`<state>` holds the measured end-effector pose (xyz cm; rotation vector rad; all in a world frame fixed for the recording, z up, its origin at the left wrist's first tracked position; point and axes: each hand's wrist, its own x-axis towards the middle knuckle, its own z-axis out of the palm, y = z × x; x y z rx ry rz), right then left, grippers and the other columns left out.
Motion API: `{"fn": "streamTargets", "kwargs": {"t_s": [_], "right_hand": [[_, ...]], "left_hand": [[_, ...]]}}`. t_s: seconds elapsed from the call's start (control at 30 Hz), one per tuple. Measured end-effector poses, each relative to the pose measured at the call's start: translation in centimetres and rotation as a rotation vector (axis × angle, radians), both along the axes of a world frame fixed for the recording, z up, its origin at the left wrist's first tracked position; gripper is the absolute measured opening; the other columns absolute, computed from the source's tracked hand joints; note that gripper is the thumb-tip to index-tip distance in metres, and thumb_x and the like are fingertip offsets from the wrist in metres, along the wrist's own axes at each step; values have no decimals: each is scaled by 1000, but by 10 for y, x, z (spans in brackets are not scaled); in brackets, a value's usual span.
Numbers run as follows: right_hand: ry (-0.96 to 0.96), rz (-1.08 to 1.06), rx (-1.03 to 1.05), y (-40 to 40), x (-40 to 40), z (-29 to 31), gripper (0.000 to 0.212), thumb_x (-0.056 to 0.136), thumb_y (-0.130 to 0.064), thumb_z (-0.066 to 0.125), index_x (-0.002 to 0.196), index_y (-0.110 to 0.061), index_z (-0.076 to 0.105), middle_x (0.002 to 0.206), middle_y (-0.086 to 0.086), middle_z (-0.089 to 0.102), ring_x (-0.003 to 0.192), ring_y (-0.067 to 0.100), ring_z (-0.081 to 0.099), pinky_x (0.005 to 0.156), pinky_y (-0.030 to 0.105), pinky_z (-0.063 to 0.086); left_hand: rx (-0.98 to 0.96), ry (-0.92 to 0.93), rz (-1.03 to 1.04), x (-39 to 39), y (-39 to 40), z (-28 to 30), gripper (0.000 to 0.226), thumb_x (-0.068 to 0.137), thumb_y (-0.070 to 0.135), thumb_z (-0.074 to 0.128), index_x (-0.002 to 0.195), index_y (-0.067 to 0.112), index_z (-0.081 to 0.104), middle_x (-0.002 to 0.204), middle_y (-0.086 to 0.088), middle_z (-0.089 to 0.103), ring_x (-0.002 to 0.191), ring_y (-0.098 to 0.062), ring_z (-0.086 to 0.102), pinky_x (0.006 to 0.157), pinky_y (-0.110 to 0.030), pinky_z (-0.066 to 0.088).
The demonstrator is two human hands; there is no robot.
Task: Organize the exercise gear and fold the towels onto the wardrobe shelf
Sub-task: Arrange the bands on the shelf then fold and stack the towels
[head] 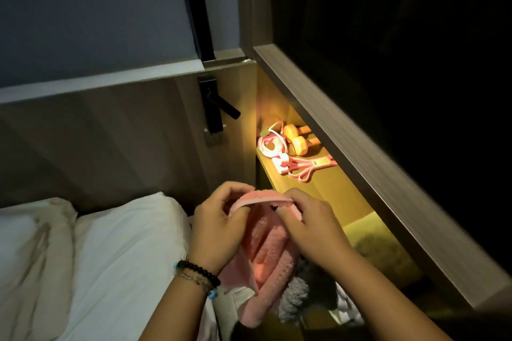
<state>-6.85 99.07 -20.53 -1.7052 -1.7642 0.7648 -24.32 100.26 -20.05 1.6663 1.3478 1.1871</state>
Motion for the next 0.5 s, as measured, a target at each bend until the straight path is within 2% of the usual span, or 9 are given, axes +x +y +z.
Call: {"fn": "streamTargets", "kwargs": {"t_s": [0.07,0.13,0.27,0.33,0.43,0.5], "right_hand": [[91,-90,9,24,-1,0,12,95,-36,50,95,-31,61,82,-11,64,76,3,60,66,25,52],[172,-178,-18,43,-2,-1,13,96,-35,51,94,-29,62,81,-9,65,74,0,60,60,15,47],[269,-288,-62,79,2,-9,15,95,-34,52,86,-27,62,76,-4,65,66,0,60,55,16,45],[280,-329,-65,102,4,-13,16,95,-33,53,84,-26,63,74,-2,65,64,2,60,56,21,46],[309,-467,-34,131,7,-25,21,94,-33,54,79,-24,64,69,-2,64,62,4,58,57,26,45],[356,-562,-13,145,8,-32,24,94,-29,55,74,-21,64,66,0,64,57,4,57,56,22,44]], "left_hand": [[-28,22,84,-2,22,-9,33,88,4,61,94,36,64,91,23,67,91,2,62,75,-12,51],[-85,69,115,-5,41,-21,30,91,9,57,97,38,61,91,22,65,90,5,60,77,-19,53],[-187,139,65,-13,87,-43,20,94,19,54,101,37,60,95,20,64,89,2,61,79,-30,57],[-182,162,44,-22,122,-53,21,93,16,55,96,35,61,92,19,66,87,3,61,76,-26,56],[-208,187,-52,-33,173,-65,27,91,8,55,90,34,62,89,16,67,85,8,60,68,-9,47],[-213,242,-107,-39,202,-74,29,91,6,55,88,34,60,90,15,66,87,8,58,67,-2,41]]}}
